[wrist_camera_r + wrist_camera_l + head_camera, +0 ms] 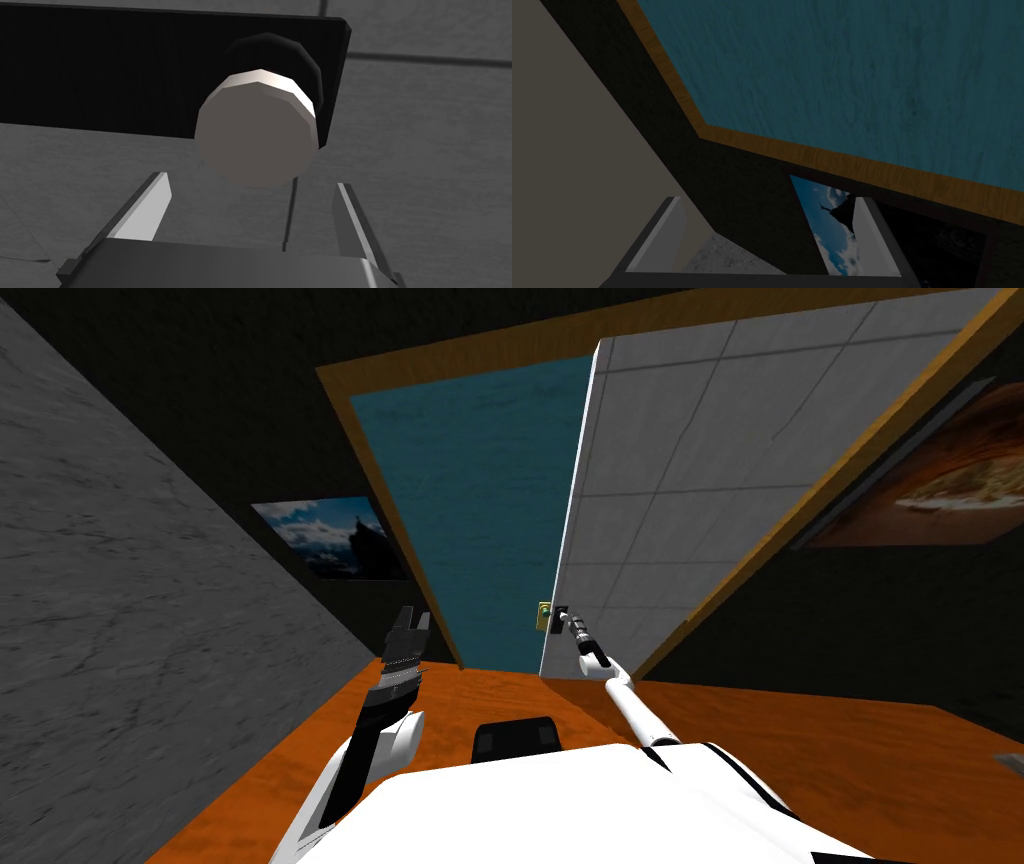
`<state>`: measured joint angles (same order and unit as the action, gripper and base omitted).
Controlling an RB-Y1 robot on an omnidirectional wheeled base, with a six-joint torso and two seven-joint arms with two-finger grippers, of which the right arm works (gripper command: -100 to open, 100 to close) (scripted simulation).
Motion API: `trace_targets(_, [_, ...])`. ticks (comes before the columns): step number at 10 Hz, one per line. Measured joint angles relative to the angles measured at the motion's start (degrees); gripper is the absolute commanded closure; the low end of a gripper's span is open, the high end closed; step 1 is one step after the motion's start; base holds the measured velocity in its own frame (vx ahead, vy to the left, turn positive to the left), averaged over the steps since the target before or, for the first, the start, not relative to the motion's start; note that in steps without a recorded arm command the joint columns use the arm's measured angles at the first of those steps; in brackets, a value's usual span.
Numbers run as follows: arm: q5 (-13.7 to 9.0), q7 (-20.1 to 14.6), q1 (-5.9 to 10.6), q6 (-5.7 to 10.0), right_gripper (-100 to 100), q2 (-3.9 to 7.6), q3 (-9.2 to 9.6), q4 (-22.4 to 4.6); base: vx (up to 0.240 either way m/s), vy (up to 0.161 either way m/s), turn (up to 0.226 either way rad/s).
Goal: Pull the door open
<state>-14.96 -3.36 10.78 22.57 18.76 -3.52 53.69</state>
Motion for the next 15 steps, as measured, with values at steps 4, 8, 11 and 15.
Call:
trace_targets(4, [0.0, 0.0, -0.19, -0.03, 100, 0.09, -0.08, 0.0, -0.027, -0.009, -0.002])
trace_targets(8, [-0.2, -0.2, -0.75, -0.21, -100, 0.74, -0.35, 0.0, -0.144, -0.023, -0.051])
trace_targets(11, [-0.2, -0.4, -1.2, -0.23, -100, 0.4, 0.43, 1.0, -0.17, 0.065, 0.042])
trace_targets(15, [-0.3, -0.7, -2.07, -0.62, -100, 0.6, 0.75, 2.4, -0.072, 0.021, -0.059])
